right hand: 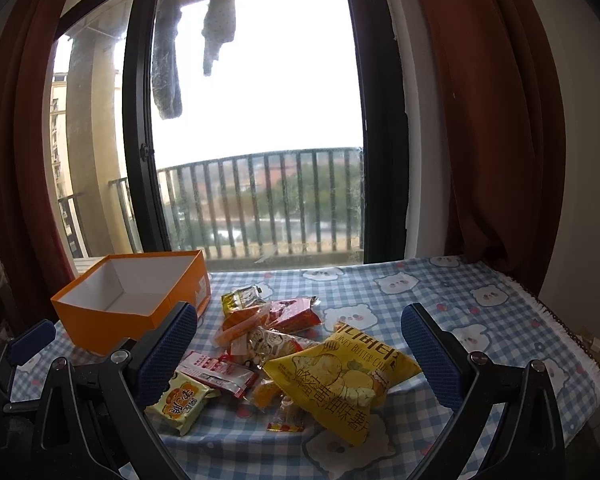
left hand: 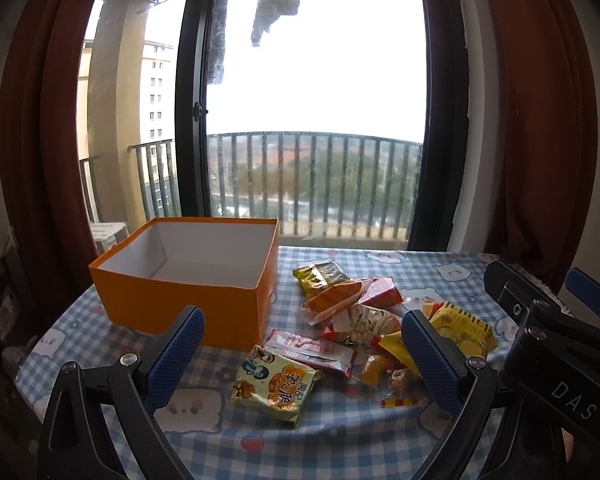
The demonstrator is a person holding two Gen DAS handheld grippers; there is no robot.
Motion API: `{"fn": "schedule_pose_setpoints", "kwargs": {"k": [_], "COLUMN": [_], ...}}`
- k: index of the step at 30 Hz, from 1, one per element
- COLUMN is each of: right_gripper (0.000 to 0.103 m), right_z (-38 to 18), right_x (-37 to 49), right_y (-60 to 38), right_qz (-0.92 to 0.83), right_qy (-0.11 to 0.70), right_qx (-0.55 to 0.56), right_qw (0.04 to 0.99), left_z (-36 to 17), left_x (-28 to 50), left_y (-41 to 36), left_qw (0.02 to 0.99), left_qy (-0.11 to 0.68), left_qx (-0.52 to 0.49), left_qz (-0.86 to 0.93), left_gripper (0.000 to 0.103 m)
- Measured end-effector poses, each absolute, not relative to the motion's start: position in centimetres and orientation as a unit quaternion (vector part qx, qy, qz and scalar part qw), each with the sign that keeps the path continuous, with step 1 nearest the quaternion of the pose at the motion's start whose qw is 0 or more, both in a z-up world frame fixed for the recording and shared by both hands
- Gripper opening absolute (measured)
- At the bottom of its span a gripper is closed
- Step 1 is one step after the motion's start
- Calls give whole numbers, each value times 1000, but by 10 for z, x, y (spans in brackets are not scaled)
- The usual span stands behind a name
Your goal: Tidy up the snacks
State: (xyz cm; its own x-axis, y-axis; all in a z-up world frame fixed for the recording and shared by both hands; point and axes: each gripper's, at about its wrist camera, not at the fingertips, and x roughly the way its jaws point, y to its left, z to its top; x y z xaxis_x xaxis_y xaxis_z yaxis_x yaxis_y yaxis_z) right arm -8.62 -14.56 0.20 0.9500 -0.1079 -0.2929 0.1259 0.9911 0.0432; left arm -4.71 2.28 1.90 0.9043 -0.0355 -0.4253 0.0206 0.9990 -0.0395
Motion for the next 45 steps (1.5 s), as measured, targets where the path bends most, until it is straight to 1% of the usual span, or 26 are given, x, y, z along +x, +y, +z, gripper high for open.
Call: {"fn": "schedule_pose_setpoints", "kwargs": {"k": [8, 15, 20, 34, 45], "right_gripper": [103, 103, 103, 102, 102], "right_z": [-5, -5, -13, -70, -106], "right_x": [-60, -31, -17, 25, 38], "right_y": [-145, -151, -152, -140, -132], "right_qz": [-62, -44, -44, -26, -29], "right_qy": [156, 149, 154, 221, 269], "right_qx": [31, 41, 36, 38, 31], "right_qw": [985, 987, 986, 974, 962], "left_z": [13, 14, 1, -59, -96], "left_x": [-16, 9, 22, 52, 61], "left_y": [25, 22, 21, 36, 39], "left_qw": [973, 977, 974, 953, 934], "left_qy": [227, 213, 226, 303, 356], "left_qx": [-10, -7, -2, -8, -12], "left_qz": [-31, -28, -19, -15, -26], "left_gripper": [99, 100, 100, 100, 100]}}
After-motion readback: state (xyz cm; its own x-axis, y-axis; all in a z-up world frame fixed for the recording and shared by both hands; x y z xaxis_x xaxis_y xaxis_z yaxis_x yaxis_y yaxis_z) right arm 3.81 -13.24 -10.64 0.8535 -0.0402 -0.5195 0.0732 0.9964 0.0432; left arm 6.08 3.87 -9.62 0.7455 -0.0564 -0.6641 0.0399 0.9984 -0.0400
